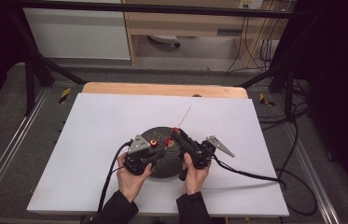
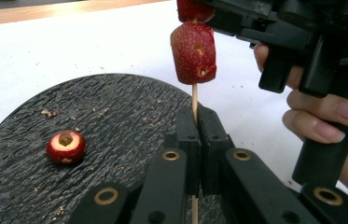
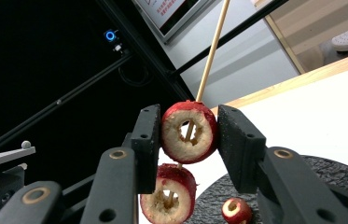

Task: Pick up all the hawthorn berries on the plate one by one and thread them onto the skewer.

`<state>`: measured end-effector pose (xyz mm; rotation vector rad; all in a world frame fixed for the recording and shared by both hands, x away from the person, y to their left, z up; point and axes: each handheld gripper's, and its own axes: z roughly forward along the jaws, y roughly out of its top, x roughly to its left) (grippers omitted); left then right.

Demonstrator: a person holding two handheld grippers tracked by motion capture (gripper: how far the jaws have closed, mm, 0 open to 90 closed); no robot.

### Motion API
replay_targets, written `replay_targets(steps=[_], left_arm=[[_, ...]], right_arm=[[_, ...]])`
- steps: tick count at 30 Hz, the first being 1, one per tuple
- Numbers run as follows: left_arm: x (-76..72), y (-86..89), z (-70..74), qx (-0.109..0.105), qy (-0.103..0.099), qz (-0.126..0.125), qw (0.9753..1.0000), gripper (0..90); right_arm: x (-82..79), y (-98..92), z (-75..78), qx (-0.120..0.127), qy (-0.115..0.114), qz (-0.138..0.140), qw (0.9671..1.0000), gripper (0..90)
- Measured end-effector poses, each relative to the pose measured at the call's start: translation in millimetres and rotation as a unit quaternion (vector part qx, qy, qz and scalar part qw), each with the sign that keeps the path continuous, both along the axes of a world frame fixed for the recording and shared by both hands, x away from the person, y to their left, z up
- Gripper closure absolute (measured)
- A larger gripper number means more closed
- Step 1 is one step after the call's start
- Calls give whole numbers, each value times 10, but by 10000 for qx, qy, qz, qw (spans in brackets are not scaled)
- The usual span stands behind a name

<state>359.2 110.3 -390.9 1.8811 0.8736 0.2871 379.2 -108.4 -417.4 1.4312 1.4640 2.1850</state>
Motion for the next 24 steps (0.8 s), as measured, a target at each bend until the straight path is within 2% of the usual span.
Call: replay_targets(steps=[6, 8, 11, 15, 17, 21, 24], left_arm=[[-5, 112, -37, 141, 6, 17, 9999, 882], [-1, 183, -59, 164, 40, 38, 9999, 881], [-6, 267, -80, 224, 72, 65, 9997, 881], [-35, 398, -110, 311, 105, 94, 9994, 881], [-53, 455, -121, 376, 95, 99, 9992, 881], [-89, 613, -157, 400, 123, 158, 9990, 881], [-115, 717, -183, 432, 131, 195, 9988, 881]], right_arm=[[6, -83, 42, -193, -1, 105, 9998, 485], [7, -133, 57, -305, 39, 138, 9994, 446], [7, -179, 67, -606, 95, 210, 9979, 383], [11, -211, 45, -1050, 140, 313, 9939, 286], [11, -214, 34, -1196, 220, 383, 9918, 226], [38, -228, -6, -1695, 351, 522, 9835, 115], [51, -237, -39, -1911, 432, 625, 9786, 82]])
